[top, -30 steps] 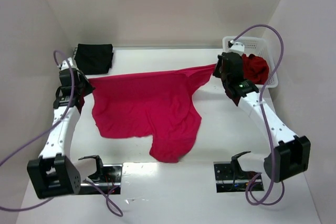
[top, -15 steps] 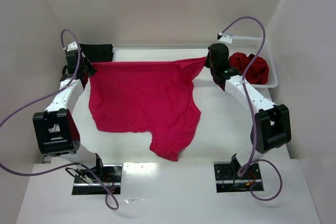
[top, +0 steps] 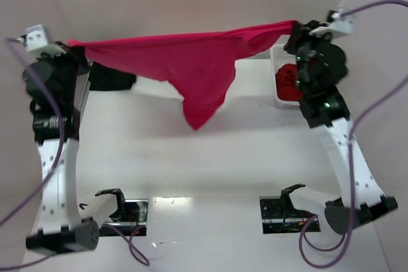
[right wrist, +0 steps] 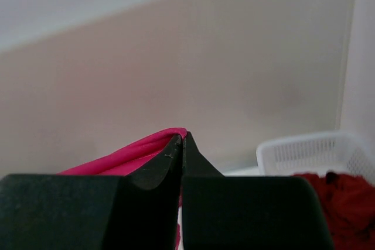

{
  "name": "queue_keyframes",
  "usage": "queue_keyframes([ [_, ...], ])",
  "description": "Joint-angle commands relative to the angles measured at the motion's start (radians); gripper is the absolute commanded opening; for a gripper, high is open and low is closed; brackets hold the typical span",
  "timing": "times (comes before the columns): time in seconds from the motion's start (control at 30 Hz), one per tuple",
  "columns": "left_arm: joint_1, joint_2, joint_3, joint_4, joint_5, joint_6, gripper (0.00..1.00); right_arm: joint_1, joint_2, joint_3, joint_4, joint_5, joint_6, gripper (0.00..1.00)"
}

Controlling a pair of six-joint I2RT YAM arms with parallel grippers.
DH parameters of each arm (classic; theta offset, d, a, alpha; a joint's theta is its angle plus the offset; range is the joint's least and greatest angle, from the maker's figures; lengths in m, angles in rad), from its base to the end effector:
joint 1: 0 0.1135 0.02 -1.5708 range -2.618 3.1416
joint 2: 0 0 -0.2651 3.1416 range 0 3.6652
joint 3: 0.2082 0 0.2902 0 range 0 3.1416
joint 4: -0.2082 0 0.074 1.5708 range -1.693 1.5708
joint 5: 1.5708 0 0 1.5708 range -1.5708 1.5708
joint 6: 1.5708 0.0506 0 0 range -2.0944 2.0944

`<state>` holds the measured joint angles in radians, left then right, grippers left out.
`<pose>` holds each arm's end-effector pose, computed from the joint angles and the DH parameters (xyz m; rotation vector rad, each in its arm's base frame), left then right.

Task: Fold and stack the t-shirts
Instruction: Flatten out the tshirt

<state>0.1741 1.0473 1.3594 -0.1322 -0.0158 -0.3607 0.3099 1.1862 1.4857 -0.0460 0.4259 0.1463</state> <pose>0.2578 0.0461 0.5097 -0.3806 1.3394 -0.1445 0.2829 0.0686 0.5304 0.2541 1.3168 0.1053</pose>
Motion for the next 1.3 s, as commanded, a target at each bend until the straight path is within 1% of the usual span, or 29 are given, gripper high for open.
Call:
queue_keyframes([
  [0.0, 0.015, -0.176, 0.029, -0.004, -0.072, 0.039, 0.00, -0.018, -0.166, 0.076, 0.055, 0.094, -0.073, 0.00],
  [0.03, 0.015, -0.223, 0.029, -0.016, -0.102, 0.039, 0.00, -0.018, -0.187, 0.076, 0.055, 0.094, -0.097, 0.00],
  [0.17, 0.015, -0.312, 0.003, -0.050, -0.189, 0.039, 0.00, -0.018, -0.285, 0.088, 0.055, 0.169, -0.148, 0.00],
  [0.27, 0.015, -0.334, 0.003, -0.069, -0.225, 0.019, 0.00, -0.018, -0.319, 0.099, 0.031, 0.169, -0.148, 0.00],
  [0.47, 0.015, -0.308, 0.014, -0.069, -0.269, 0.009, 0.00, -0.018, -0.275, 0.145, 0.018, 0.180, -0.160, 0.00],
  [0.63, 0.015, -0.299, 0.014, -0.067, -0.325, 0.039, 0.00, -0.018, -0.255, 0.154, 0.032, 0.189, -0.186, 0.00],
  [0.77, 0.015, -0.279, 0.014, -0.033, -0.313, 0.048, 0.00, -0.018, -0.243, 0.143, 0.032, 0.189, -0.186, 0.00],
  [0.87, 0.015, -0.242, -0.006, -0.009, -0.283, 0.011, 0.00, -0.018, -0.211, 0.134, 0.032, 0.189, -0.177, 0.00],
  [1.13, 0.015, -0.196, -0.017, 0.022, -0.228, -0.007, 0.00, -0.018, -0.191, 0.123, 0.032, 0.180, -0.159, 0.00],
  [1.27, 0.015, -0.250, -0.017, 0.020, -0.210, -0.018, 0.00, -0.018, -0.262, 0.105, 0.023, 0.180, -0.139, 0.00],
])
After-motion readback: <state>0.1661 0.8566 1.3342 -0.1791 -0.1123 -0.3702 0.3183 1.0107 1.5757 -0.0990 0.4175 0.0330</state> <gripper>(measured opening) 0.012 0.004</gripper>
